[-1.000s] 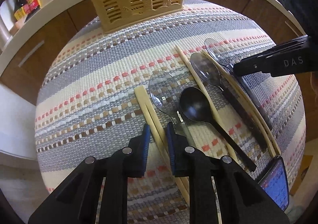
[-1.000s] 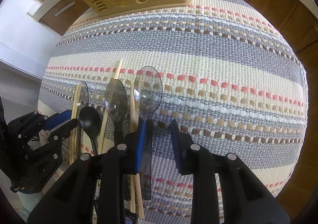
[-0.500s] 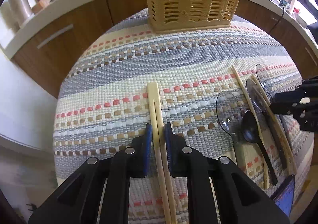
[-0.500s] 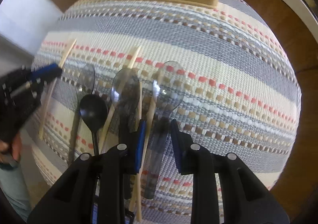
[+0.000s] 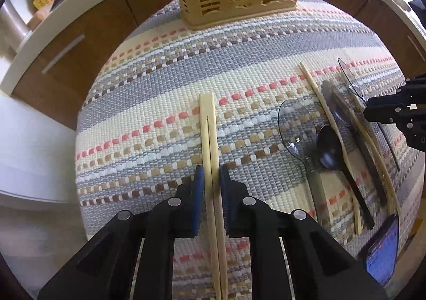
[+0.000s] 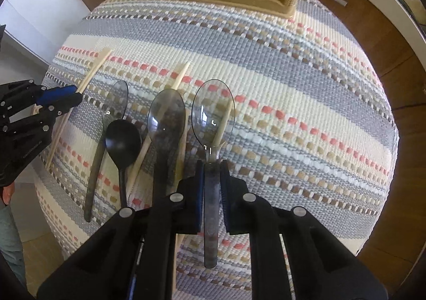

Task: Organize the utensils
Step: 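Grasp a pair of wooden chopsticks with the left tool while the right tool grasps a clear spoon, then carry the chopsticks and spoon over the tan caddy and release them inside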

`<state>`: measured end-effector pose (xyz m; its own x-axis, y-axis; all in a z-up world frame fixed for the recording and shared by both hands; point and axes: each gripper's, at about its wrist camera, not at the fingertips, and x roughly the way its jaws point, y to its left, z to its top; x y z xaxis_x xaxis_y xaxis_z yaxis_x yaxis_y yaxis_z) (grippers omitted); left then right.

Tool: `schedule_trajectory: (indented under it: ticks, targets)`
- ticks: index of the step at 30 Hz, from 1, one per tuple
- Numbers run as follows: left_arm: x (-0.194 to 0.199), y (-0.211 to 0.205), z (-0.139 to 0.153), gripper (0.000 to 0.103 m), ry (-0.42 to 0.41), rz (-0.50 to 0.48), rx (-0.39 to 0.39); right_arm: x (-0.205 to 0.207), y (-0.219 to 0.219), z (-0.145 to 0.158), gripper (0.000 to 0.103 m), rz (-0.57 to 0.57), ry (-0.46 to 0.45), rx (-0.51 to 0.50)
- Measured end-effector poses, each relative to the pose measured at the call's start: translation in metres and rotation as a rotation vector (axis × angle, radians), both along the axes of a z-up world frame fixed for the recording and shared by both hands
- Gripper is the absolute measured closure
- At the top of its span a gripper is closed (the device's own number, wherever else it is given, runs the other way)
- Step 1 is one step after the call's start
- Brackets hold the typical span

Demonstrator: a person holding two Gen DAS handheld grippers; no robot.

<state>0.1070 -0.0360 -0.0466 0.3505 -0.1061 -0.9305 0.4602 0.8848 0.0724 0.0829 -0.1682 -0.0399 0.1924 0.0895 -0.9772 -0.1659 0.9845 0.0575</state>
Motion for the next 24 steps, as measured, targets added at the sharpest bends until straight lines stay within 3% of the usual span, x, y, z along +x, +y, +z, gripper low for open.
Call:
schedule_trajectory:
  ticks: [6, 14, 18, 24]
  targets:
    - [-0.002, 0.01, 0.036, 0.093, -0.099, 0.036, -0.187, -0.012, -0.021, 0.028, 0.093, 0.007, -0.092, 0.032]
    - [-0.001, 0.014, 0.148, 0.093, -0.402, 0.039, -0.427, -0.013, -0.039, 0.108, 0.093, 0.001, -0.325, 0.085]
    - [0.01, 0.006, 0.199, 0.093, -0.557, 0.04, -0.511, -0.004, -0.04, 0.155, 0.093, -0.002, -0.476, 0.112]
    - [0.035, 0.006, 0.245, 0.093, -0.734, 0.07, -0.635, 0.022, -0.045, 0.209, 0.093, -0.038, -0.674, 0.156]
